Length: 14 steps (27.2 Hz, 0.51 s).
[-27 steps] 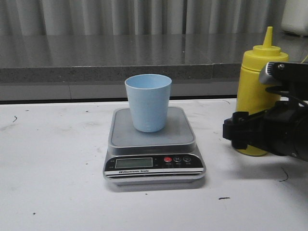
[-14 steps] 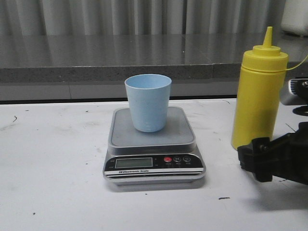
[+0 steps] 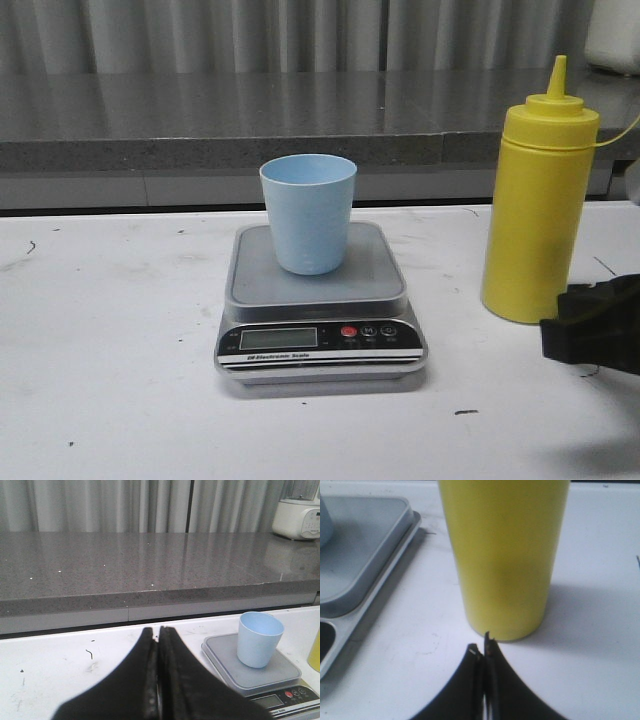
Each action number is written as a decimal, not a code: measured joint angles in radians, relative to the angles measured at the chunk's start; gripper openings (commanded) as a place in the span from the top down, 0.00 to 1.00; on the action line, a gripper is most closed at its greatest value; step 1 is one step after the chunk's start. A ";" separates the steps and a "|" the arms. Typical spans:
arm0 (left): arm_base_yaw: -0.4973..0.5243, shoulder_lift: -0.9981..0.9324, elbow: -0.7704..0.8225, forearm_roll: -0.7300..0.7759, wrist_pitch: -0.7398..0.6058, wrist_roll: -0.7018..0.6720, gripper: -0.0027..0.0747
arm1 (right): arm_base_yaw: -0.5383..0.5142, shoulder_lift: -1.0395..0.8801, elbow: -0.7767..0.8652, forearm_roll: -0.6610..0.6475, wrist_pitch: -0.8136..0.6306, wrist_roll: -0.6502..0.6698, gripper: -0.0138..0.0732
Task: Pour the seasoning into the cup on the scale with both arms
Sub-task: 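Open the right gripper and withdraw it from the bottle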
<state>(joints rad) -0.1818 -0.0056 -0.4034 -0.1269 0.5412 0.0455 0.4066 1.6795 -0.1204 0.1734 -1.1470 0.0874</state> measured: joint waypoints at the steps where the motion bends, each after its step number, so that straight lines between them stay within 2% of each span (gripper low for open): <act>1: 0.000 0.000 0.000 0.000 0.000 0.000 0.99 | 0.000 -0.029 0.008 -0.001 0.002 -0.013 0.91; 4: 0.000 0.000 0.000 0.000 0.000 0.000 0.99 | 0.000 -0.135 0.018 0.002 0.016 -0.071 0.91; 6: 0.000 0.000 0.000 0.000 0.000 0.000 0.99 | 0.000 -0.231 0.018 0.023 0.085 -0.099 0.91; 10: 0.000 0.000 0.000 0.000 0.000 0.000 0.99 | 0.000 -0.455 -0.036 0.094 0.379 -0.153 0.91; 14: 0.000 0.000 0.000 0.000 0.000 0.000 0.99 | 0.000 -0.680 -0.132 0.146 0.711 -0.291 0.91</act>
<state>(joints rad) -0.1818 -0.0056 -0.4034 -0.1269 0.5412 0.0455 0.4066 0.9995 -0.2527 0.3198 -0.4358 -0.2037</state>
